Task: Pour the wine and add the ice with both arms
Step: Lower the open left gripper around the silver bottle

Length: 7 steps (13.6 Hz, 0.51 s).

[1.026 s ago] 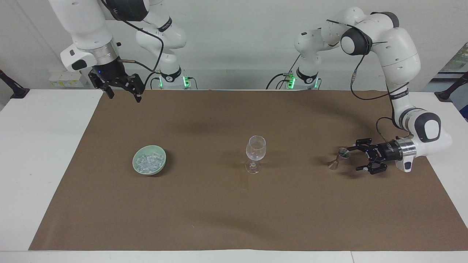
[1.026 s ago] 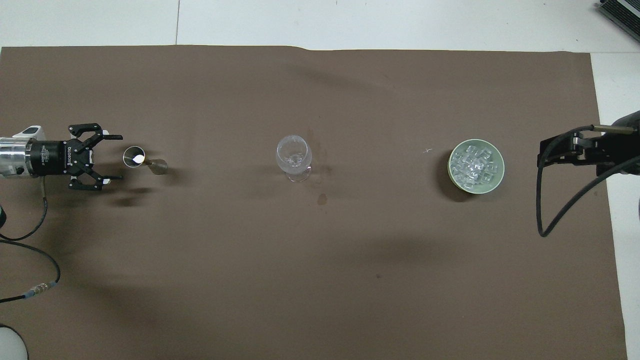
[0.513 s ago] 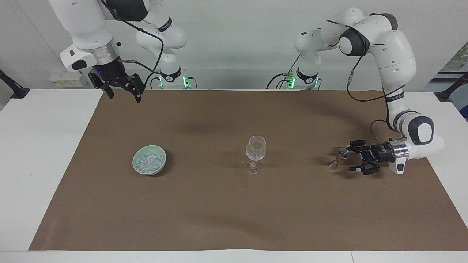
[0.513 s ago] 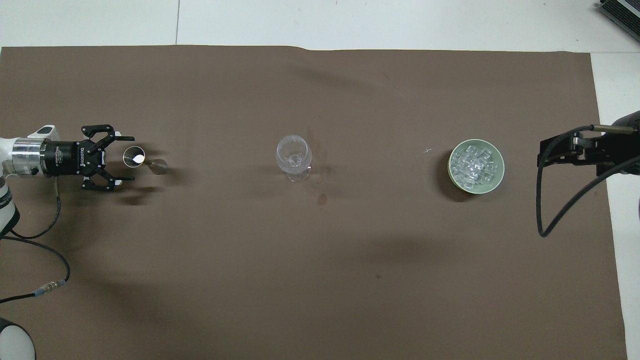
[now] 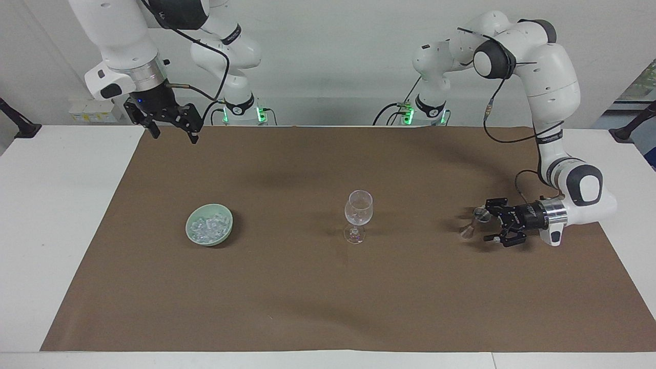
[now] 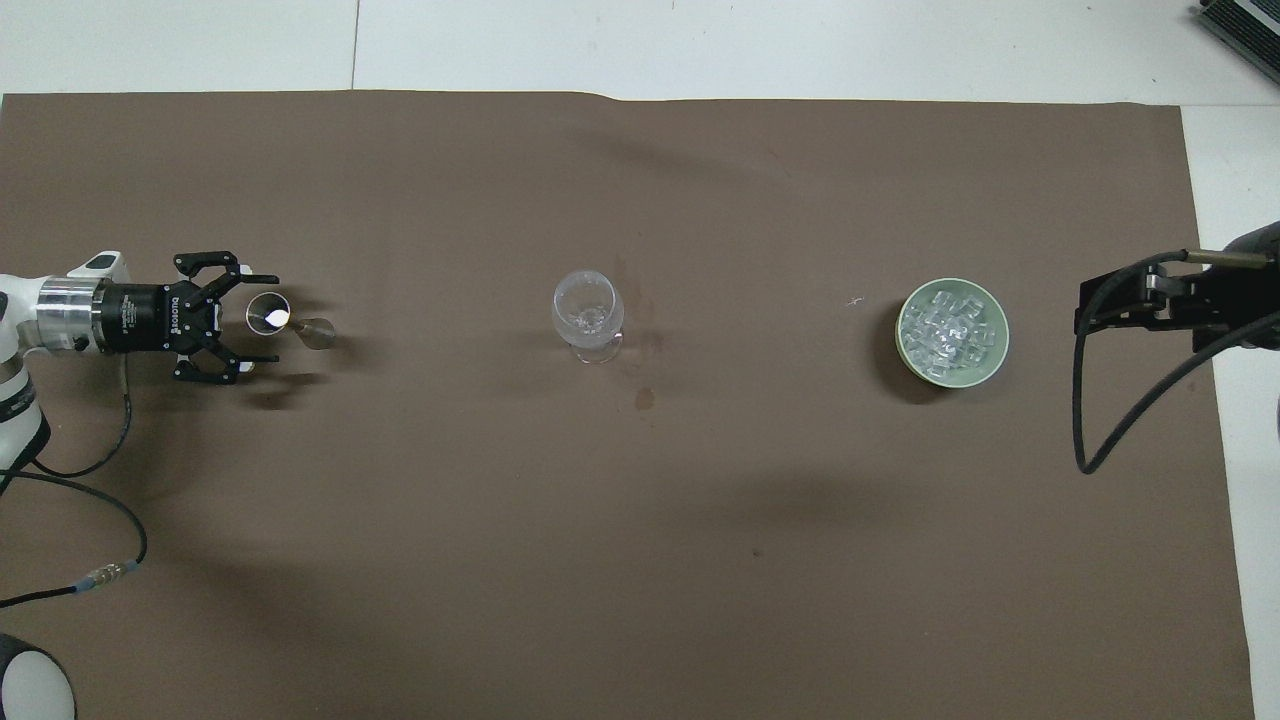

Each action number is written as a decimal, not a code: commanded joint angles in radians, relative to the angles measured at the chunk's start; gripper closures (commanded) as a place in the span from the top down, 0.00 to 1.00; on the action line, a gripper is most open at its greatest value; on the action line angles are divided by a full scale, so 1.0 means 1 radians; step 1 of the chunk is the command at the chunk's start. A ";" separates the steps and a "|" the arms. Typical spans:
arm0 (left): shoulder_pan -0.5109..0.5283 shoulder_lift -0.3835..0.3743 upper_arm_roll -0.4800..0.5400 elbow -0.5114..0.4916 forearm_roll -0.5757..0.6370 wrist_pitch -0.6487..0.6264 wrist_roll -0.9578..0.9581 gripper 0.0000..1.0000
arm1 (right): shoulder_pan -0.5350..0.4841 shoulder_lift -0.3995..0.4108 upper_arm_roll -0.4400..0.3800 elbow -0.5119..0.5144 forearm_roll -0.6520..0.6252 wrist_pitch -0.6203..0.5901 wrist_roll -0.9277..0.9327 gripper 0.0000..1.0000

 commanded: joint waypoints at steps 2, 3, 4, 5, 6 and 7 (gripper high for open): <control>-0.027 -0.004 0.007 -0.024 -0.022 0.032 0.023 1.00 | -0.011 -0.006 0.001 -0.012 0.025 0.011 -0.029 1.00; -0.027 -0.004 0.007 -0.024 -0.022 0.030 0.026 1.00 | -0.010 -0.006 0.001 -0.012 0.025 0.011 -0.029 1.00; -0.027 -0.004 0.007 -0.031 -0.022 0.030 0.037 1.00 | -0.010 -0.006 0.001 -0.010 0.025 0.011 -0.029 1.00; -0.027 -0.004 0.005 -0.038 -0.024 0.029 0.041 1.00 | -0.010 -0.006 0.001 -0.012 0.025 0.011 -0.029 1.00; -0.025 -0.004 0.002 -0.038 -0.024 0.029 0.041 1.00 | -0.010 -0.006 0.001 -0.012 0.025 0.011 -0.029 1.00; -0.025 -0.005 0.002 -0.038 -0.024 0.027 0.041 1.00 | -0.010 -0.006 0.001 -0.012 0.025 0.011 -0.029 1.00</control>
